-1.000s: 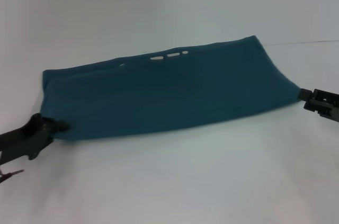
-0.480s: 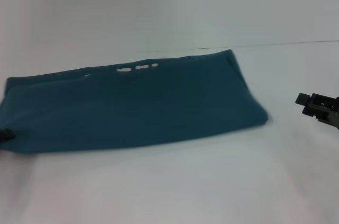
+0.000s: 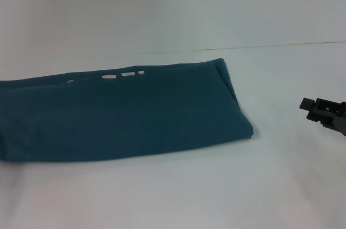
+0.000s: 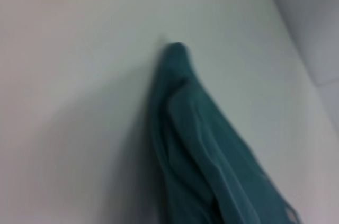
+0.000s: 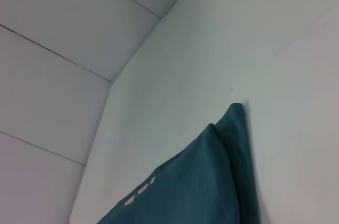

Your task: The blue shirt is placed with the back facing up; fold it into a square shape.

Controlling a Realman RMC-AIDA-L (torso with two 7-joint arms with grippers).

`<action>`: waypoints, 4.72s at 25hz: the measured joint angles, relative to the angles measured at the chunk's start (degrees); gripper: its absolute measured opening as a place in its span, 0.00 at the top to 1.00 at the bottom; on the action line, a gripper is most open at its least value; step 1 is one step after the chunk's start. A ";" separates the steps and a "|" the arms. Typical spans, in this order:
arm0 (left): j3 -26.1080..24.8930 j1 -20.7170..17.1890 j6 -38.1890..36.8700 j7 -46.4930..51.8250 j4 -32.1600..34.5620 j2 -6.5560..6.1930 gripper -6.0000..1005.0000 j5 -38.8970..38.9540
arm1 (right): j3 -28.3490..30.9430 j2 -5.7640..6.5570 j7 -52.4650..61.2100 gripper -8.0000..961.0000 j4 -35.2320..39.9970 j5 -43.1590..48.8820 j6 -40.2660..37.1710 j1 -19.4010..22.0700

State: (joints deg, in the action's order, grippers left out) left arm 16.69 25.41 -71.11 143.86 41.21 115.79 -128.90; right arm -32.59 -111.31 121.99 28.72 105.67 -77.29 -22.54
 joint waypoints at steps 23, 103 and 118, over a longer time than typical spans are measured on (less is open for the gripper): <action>2.99 19.57 -14.18 1.66 2.28 -0.69 0.85 4.46 | -0.11 -0.49 -0.35 0.37 0.02 1.48 0.25 -0.67; 15.29 3.83 -16.43 -6.91 0.61 2.50 0.04 13.69 | -13.40 -0.18 29.03 0.36 -1.80 34.85 19.06 -33.35; 15.14 4.35 -15.21 -7.37 0.19 2.89 0.04 13.95 | -16.55 -0.90 26.88 0.27 -4.29 34.75 21.73 -33.67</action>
State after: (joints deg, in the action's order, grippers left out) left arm 31.83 29.76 -86.32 136.49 41.40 118.68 -114.95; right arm -49.14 -112.21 148.87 24.43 140.42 -55.56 -56.21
